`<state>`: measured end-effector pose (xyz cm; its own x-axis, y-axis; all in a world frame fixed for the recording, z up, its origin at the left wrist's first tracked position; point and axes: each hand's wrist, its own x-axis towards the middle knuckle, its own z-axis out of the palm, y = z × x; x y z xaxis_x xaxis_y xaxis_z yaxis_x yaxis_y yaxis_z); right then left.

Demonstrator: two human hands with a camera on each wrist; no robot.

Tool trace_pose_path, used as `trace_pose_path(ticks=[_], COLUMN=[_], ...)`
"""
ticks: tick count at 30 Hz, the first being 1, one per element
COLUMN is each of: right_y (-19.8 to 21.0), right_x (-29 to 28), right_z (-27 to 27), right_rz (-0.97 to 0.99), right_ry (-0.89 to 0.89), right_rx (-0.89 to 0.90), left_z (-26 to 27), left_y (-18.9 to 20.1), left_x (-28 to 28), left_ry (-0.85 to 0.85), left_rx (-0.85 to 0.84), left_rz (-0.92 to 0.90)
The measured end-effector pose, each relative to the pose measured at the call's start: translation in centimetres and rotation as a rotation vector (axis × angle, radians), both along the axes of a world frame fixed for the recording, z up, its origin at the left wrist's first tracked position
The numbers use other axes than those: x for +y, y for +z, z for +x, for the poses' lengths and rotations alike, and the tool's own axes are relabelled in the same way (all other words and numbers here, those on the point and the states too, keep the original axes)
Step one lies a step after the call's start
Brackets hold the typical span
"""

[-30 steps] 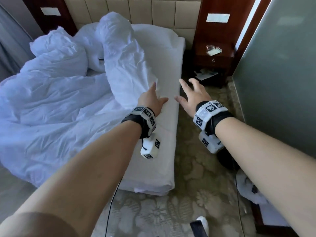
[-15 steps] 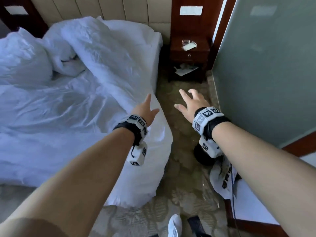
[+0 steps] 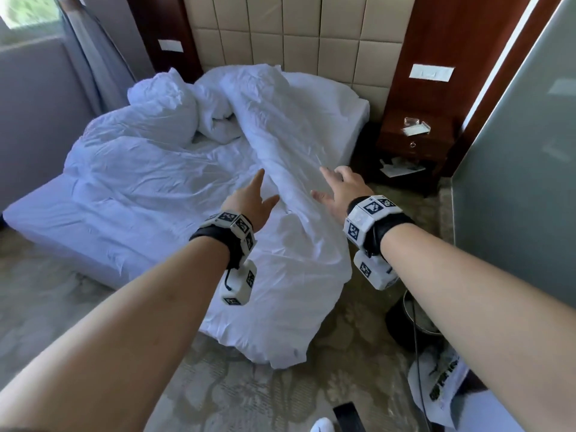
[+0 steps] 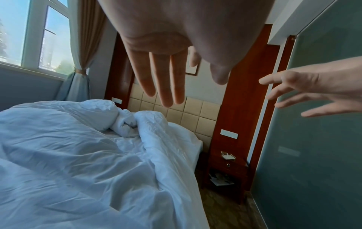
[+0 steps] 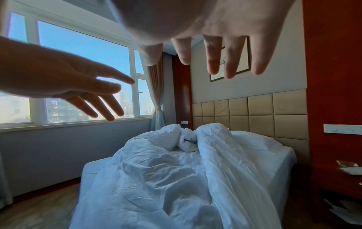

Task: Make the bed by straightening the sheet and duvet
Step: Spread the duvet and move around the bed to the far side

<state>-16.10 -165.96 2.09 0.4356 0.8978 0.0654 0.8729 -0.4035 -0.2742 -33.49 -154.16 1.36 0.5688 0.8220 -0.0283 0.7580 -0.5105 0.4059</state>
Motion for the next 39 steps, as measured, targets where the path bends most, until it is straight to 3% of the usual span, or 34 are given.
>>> trace_pose_path(ticks=[5, 9, 25, 34, 39], right_y=[0.1, 0.9, 6.3, 5.3, 7.3], right_x=[-0.6, 0.6, 6.2, 18.8, 24.6], right_z=[-1.3, 0.7, 24.8, 31.4, 37.1], right_rz=[0.008, 0.026, 0.041, 0.042, 0.076], right_ry=[0.044, 0.061, -0.059, 0.042, 0.017], right_rx=[0.007, 0.012, -0.106, -0.086, -0.091], left_z=[-2.4, -0.6, 25.6, 31.9, 38.5], left_y=[0.1, 1.2, 6.8, 5.0, 5.7], left_x=[-1.0, -0.1, 8.0, 19.9, 26.6], left_ry=[0.036, 0.044, -0.102, -0.098, -0.157], left_rx=[-0.001, 0.019, -0.058, -0.027, -0.050], left_rz=[0.024, 0.073, 0.197, 0.215, 0.224])
